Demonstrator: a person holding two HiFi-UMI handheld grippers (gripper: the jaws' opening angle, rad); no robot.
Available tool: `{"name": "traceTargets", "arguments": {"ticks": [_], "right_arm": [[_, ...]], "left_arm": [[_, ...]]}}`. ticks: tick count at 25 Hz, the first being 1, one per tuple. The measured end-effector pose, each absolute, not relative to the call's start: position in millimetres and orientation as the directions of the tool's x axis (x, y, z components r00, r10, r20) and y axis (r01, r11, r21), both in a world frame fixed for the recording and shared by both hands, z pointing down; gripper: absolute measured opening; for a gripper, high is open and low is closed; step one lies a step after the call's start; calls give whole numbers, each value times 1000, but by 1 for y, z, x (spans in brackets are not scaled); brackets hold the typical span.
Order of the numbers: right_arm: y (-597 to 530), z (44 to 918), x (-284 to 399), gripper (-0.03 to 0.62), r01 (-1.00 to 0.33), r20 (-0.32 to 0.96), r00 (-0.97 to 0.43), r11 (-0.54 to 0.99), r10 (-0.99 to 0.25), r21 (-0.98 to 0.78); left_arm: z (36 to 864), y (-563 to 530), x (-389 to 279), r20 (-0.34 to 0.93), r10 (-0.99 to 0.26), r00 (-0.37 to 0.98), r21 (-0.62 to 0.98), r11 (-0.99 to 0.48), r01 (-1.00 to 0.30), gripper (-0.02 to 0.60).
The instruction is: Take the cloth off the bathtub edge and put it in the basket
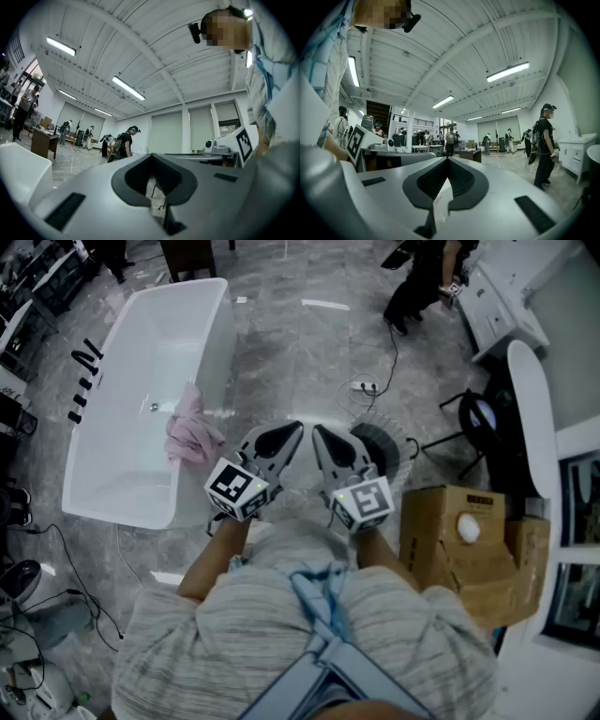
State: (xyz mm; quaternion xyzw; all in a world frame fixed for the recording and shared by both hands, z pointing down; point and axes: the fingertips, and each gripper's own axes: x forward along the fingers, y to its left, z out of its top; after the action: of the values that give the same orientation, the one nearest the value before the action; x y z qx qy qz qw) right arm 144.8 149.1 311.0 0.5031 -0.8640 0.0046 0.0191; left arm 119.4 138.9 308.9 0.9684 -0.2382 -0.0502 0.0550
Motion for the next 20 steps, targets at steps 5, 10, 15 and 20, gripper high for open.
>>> {"name": "traceTargets", "arguments": {"ticks": [5, 10, 15, 20], "right_arm": [[146, 314, 144, 2, -869, 48, -495, 495, -868, 3], [145, 318, 144, 2, -866, 41, -500, 500, -865, 9], [142, 317, 144, 2, -862, 41, -506, 507, -862, 8], [138, 317, 148, 3, -852, 19, -523, 522, -852, -45]], "left_arm": [[311, 137, 120, -56, -462, 885, 132, -882, -452, 3], [316, 138, 123, -41, -457, 889, 126, -885, -449, 3], [315, 137, 125, -39, -452, 891, 127, -887, -444, 3], [316, 135, 131, -36, -435, 899, 119, -896, -429, 3]]}}
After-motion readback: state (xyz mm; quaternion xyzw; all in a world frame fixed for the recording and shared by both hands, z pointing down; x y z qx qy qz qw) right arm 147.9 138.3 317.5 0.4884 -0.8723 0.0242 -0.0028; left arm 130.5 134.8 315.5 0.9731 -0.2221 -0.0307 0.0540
